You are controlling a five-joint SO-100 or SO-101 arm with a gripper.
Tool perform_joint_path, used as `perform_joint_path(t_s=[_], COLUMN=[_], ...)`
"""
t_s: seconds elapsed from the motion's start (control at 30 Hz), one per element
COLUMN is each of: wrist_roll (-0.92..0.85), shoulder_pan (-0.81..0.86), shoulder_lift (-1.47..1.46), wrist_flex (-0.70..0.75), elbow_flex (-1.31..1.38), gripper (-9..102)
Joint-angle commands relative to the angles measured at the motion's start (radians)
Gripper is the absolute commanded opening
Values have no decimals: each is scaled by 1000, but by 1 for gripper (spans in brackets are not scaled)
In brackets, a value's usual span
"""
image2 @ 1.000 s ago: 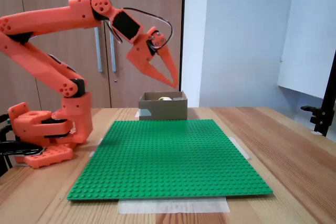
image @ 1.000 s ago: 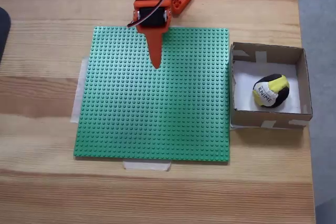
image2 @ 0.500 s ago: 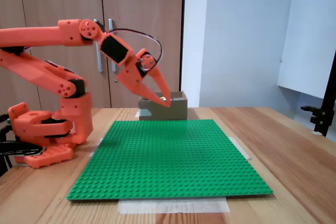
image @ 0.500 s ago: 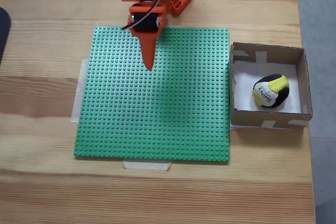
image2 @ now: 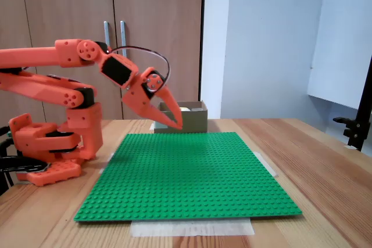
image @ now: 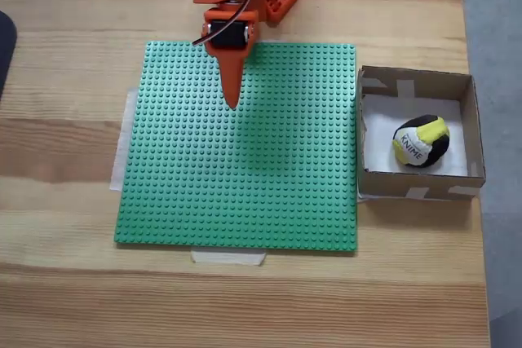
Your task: Pick the ball and put it in the box.
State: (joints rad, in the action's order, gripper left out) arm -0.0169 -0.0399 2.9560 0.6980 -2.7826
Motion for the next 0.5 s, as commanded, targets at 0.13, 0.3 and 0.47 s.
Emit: perform_joint_path(t_s=[0.13, 0.3, 0.47], wrist_roll=[-25, -37, -41], shoulder_pan=[11, 14, 14], shoulder_lift=[129, 158, 181], wrist_flex=[12, 18, 21], elbow_flex=[-95, -146, -190], gripper=[-1, -1, -1])
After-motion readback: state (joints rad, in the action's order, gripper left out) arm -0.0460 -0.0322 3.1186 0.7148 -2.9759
